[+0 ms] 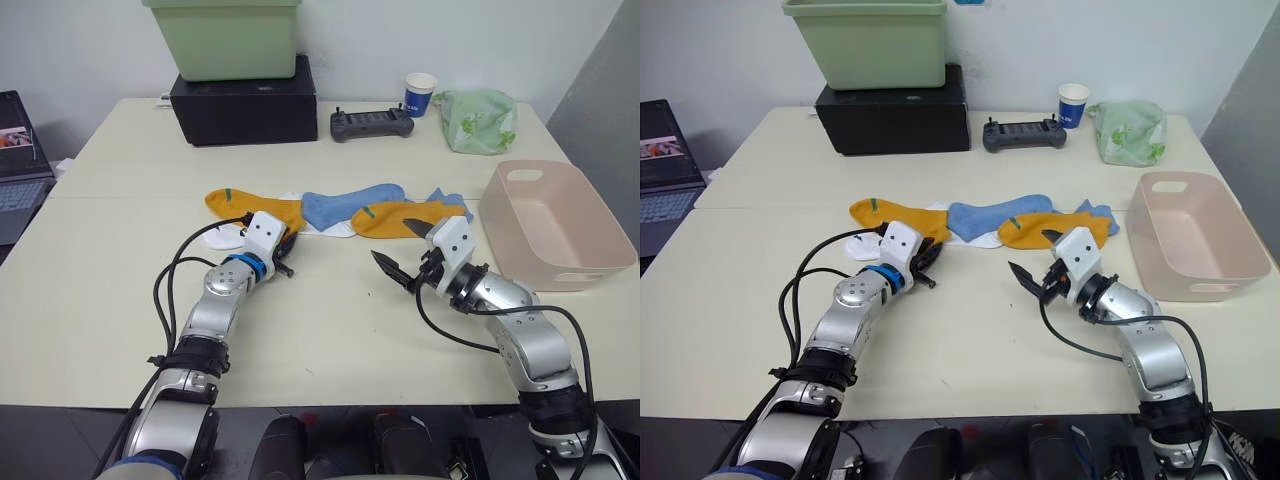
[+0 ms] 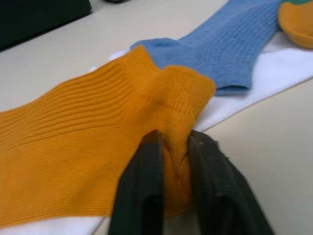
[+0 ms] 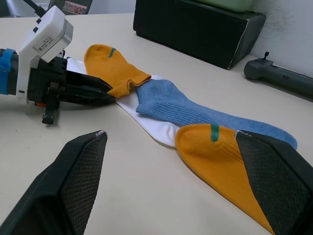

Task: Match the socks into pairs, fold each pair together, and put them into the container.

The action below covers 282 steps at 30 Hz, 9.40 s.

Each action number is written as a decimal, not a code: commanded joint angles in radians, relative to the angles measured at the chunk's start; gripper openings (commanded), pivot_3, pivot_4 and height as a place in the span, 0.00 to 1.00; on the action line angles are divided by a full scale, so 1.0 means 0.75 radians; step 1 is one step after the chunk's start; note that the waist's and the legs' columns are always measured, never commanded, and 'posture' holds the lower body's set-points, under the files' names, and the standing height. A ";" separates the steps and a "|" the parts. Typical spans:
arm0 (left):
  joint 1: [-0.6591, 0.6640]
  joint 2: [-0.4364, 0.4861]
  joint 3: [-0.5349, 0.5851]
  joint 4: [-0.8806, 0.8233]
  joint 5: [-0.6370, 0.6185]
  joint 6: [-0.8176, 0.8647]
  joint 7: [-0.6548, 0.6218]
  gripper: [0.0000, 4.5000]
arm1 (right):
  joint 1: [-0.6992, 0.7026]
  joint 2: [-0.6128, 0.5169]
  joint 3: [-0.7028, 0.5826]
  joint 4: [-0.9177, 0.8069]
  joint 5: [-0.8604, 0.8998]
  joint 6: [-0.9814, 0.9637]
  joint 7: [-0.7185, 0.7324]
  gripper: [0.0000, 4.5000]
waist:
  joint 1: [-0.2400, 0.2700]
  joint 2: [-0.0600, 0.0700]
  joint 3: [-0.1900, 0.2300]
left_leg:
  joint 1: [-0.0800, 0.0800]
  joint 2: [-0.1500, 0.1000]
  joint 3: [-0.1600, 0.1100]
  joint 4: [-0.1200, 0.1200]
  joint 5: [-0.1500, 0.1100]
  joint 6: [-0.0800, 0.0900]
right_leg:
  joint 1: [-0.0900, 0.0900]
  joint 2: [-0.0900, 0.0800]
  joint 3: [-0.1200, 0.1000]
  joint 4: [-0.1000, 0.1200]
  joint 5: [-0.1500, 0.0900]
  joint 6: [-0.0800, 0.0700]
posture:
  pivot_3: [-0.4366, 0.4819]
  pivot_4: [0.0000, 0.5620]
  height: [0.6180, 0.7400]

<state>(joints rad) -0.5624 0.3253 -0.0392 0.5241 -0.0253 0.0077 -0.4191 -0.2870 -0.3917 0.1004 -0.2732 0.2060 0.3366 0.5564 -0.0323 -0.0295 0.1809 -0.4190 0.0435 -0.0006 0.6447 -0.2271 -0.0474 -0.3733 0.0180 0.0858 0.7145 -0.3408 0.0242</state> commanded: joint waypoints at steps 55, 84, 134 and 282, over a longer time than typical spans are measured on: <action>0.122 0.173 0.081 -0.340 -0.336 0.455 -0.428 0.53 | 0.105 -0.011 -0.053 -0.065 0.268 0.536 0.008 0.54 | 0.001 0.001 0.000 | -0.001 -0.003 -0.001 0.000 0.000 0.001 | 0.000 0.000 0.000 -0.002 -0.001 0.003 | 0.48 0.27 1.00; 0.789 0.229 0.258 -1.388 -0.893 1.328 -0.245 0.00 | 0.149 -0.401 -0.159 -0.053 0.561 0.677 0.445 0.00 | -0.002 0.000 0.000 | 0.001 -0.001 -0.002 0.000 -0.001 0.001 | 0.003 -0.001 0.000 -0.003 -0.002 0.003 | 0.48 0.27 1.00; 0.553 0.379 -0.178 -0.781 -0.189 0.206 -0.596 0.01 | 0.202 -0.306 0.124 0.062 0.038 0.069 0.368 0.00 | 0.000 0.000 -0.001 | 0.000 -0.001 -0.002 -0.001 -0.002 0.003 | 0.004 -0.002 0.000 -0.009 0.000 0.005 | 0.48 0.27 1.00; 0.350 0.285 -0.199 -0.861 -0.246 0.697 -0.399 0.50 | -0.485 -0.055 -0.078 0.731 0.022 0.334 0.232 0.72 | -0.028 0.000 0.000 | 0.000 -0.001 0.003 -0.001 -0.002 0.003 | 0.000 -0.002 0.004 -0.003 0.000 0.004 | 0.48 0.27 1.00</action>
<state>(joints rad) -0.2974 0.5435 -0.1714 -0.1241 -0.2241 0.5333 -0.7134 -0.6469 -0.4276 0.0716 0.3335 0.1885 0.5748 0.7102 -0.0530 -0.0296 0.1808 -0.4188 0.0428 0.0016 0.6441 -0.2284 -0.0452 -0.3732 0.0167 0.0884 0.7125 -0.3408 0.0274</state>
